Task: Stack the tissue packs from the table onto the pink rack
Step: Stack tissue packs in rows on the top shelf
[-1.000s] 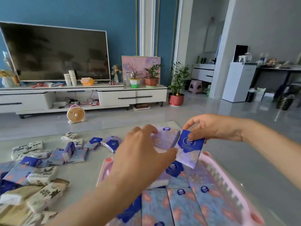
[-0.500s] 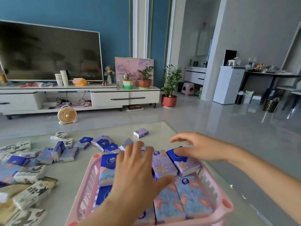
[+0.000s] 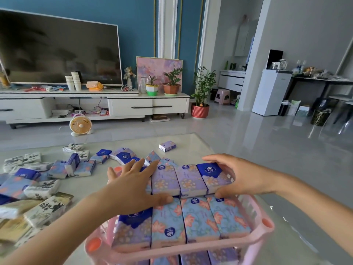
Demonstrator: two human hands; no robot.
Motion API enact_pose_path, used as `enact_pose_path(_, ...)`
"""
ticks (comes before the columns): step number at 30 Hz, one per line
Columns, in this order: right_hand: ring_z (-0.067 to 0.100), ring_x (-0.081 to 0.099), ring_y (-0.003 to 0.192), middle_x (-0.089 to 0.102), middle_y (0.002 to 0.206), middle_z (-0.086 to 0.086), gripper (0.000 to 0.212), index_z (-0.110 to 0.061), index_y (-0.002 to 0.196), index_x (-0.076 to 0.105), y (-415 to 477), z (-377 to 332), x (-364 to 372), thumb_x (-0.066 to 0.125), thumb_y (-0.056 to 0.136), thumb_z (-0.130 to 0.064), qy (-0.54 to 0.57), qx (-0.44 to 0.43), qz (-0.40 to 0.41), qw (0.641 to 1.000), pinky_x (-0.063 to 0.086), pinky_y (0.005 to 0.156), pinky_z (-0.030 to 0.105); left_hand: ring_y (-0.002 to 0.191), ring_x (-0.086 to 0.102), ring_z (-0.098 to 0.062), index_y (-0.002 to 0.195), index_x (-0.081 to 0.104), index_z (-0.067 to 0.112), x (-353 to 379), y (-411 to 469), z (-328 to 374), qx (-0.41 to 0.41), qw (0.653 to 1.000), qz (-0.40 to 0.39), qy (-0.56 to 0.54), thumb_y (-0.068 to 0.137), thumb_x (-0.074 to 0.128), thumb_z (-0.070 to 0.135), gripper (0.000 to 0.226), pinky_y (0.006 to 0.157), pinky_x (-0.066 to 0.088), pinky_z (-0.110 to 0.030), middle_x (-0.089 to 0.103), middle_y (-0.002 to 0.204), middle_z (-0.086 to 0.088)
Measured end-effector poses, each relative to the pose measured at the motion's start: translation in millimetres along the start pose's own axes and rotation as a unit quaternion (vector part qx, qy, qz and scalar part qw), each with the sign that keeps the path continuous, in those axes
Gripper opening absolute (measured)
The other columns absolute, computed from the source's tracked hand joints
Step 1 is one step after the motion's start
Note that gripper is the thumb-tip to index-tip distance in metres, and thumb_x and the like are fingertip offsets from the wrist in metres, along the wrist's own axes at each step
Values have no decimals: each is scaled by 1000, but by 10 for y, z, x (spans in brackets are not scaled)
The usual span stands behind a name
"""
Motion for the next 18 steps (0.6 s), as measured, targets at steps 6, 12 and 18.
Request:
enact_pose_path(6,-4,39,119,37,132,-12,85,-29,138,35,-19,-58,22,82,67,-30,-59,11,4,998,29,99,2,143,1,-13,147,-7,34,14,-1,-16,36,998,59,12,15,-18,96,146,115,4,-36,-1,156,10)
enact_pose_path(12,-11,16,130,12,138,-31,118,-40,144,16,40,-196,117,61,43,-81,-63,24,-16,998,17,109,13,142,5,-12,147,-1,37,42,-8,-46,50,996,72,-4,18,-14,98,143,116,3,-39,7,154,13)
enact_pose_path(18,-2,4,141,6,153,-23,85,-44,145,10,140,-332,305,36,71,-76,-202,-15,-15,979,5,113,20,140,10,-11,146,5,40,41,-37,-65,48,993,94,-43,22,-17,97,138,116,4,-35,11,153,14)
Point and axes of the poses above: each hand's wrist, its own y-axis towards the middle knuckle, its own x-axis out of the palm, z = x × y, the point moved 2 cm from there along y, towards the middle knuckle
